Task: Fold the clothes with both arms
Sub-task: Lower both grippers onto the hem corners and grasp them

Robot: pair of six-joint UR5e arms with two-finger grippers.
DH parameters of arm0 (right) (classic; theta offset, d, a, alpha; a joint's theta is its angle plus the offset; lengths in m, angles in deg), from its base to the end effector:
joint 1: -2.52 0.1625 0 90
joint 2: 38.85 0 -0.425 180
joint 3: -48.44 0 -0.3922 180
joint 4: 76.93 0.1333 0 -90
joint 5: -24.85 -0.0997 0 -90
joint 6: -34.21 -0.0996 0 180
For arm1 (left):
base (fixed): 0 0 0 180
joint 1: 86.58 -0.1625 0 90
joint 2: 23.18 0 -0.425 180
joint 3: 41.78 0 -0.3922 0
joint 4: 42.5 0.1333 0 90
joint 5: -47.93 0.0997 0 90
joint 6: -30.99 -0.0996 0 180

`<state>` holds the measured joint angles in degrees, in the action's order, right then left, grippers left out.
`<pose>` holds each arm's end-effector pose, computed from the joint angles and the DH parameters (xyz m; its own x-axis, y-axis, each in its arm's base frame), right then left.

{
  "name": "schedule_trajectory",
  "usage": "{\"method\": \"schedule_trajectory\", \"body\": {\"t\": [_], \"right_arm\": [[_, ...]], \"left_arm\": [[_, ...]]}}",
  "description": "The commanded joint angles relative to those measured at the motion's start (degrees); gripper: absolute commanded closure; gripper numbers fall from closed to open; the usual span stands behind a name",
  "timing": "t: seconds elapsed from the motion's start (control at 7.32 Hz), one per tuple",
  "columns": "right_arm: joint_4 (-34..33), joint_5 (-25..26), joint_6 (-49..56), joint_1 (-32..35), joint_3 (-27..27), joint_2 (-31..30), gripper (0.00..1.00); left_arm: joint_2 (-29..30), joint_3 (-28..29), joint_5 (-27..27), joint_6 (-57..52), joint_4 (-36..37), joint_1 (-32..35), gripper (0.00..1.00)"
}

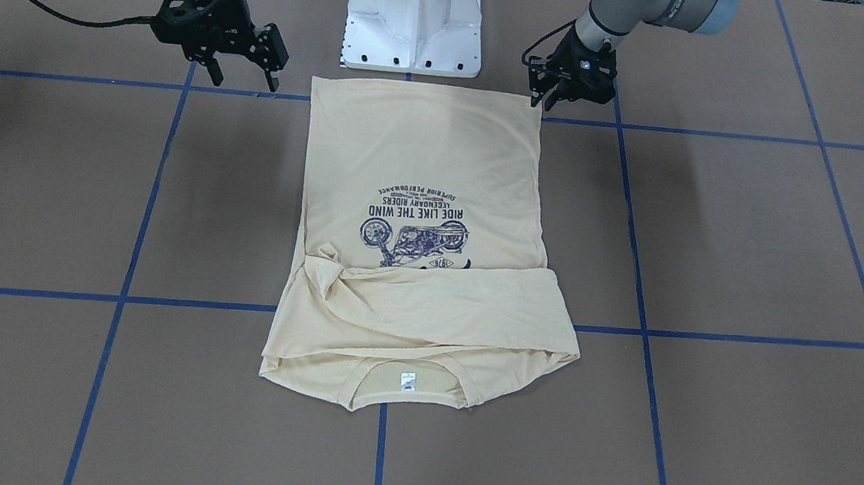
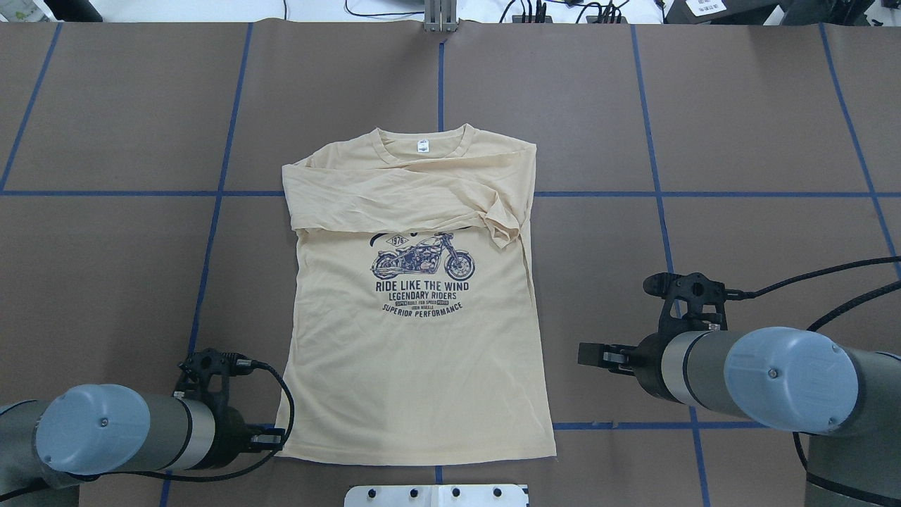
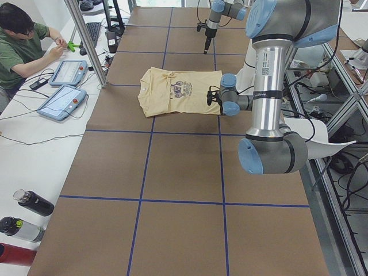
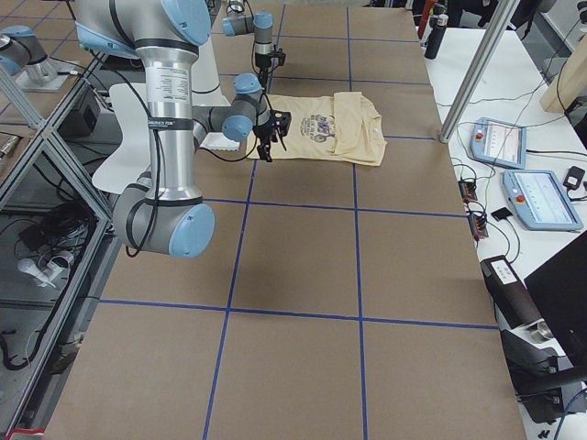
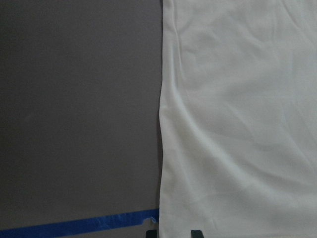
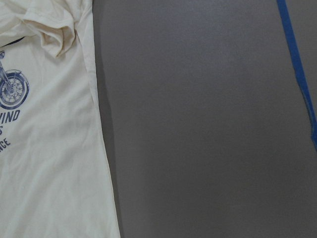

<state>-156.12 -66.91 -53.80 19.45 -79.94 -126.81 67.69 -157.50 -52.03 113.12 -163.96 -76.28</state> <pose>-0.3962 -0.2567 0.3175 0.6080 0.1488 0.7799 -0.2472 0.9689 0.0079 0.4645 -0.2024 0.3792 0.5201 0.0426 -0.8531 -0.0399 0.9989 0.0255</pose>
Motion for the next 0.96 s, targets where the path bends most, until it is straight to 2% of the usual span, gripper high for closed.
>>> {"method": "schedule_trajectory", "body": {"t": [0.0, 0.14, 0.27, 0.41, 0.82], "right_arm": [[0.0, 0.0, -0.7, -0.2, 0.0, 0.0, 0.00], [0.0, 0.0, -0.7, -0.3, 0.0, 0.1, 0.00], [0.0, 0.1, -0.8, -0.5, 0.0, 0.1, 0.00], [0.0, 0.9, -1.1, -0.9, 0.0, 0.1, 0.00], [0.0, 1.6, -2.6, -2.5, 0.0, 0.2, 0.00]], "left_arm": [[0.4, 0.9, 0.1, 0.7, 0.0, -0.7, 0.65], [0.4, 0.9, 0.1, 0.7, 0.0, -0.7, 0.65], [0.4, 0.8, 0.1, 0.7, 0.0, -0.7, 0.76], [0.4, 0.7, 0.1, 0.7, 0.0, -0.7, 1.00], [0.4, 0.2, 0.1, 0.1, 0.1, -0.8, 1.00]]}}
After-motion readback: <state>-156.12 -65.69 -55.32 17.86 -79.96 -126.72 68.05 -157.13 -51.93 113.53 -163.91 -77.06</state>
